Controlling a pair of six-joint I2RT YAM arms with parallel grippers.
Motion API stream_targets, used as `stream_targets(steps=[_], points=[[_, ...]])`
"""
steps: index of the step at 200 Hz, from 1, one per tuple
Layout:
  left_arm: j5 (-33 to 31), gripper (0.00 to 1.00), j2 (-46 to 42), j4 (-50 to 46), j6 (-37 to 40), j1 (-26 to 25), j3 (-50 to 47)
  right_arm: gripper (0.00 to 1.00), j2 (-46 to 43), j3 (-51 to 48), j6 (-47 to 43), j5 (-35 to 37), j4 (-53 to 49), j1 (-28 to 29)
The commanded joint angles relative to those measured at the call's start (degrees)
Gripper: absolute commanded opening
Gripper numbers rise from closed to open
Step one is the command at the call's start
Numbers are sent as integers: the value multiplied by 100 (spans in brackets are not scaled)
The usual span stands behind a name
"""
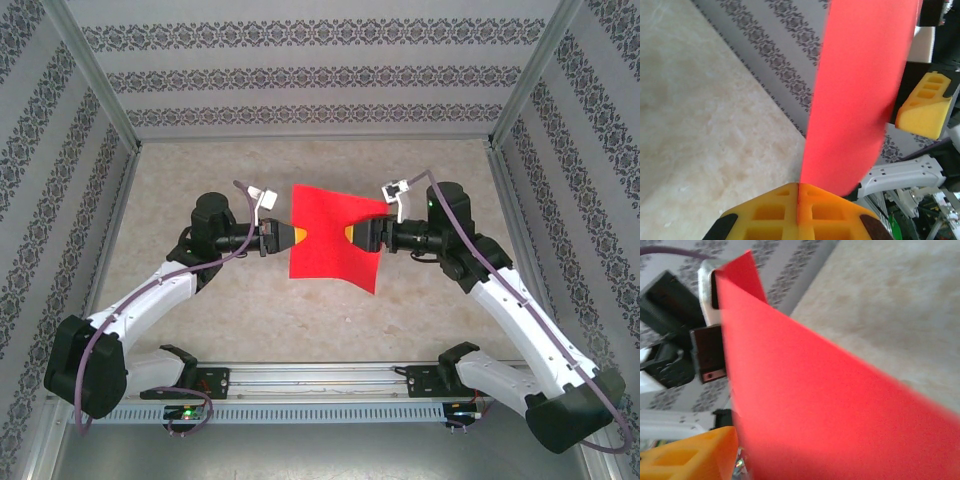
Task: Fold a paper plane with a square sheet of paper (fold left side to right side)
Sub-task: Place a square sheet of paper at the center of the table.
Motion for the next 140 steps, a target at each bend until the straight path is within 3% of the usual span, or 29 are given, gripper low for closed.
stream_targets(steps=[1, 47, 105, 140], points=[[-365, 0, 148, -661, 135, -42, -213, 73, -134, -253, -71, 919, -440, -133], [-1245, 0, 871, -1845, 687, -35, -288, 77, 55, -664, 180, 1670, -452, -210], [-1887, 0, 1819, -2270, 949, -33, -149, 76, 436, -1382, 690, 1983, 267, -48], [-2215, 0, 1984, -2338, 934, -37, -151, 65, 928, -1825, 1114, 2067, 1084, 303]])
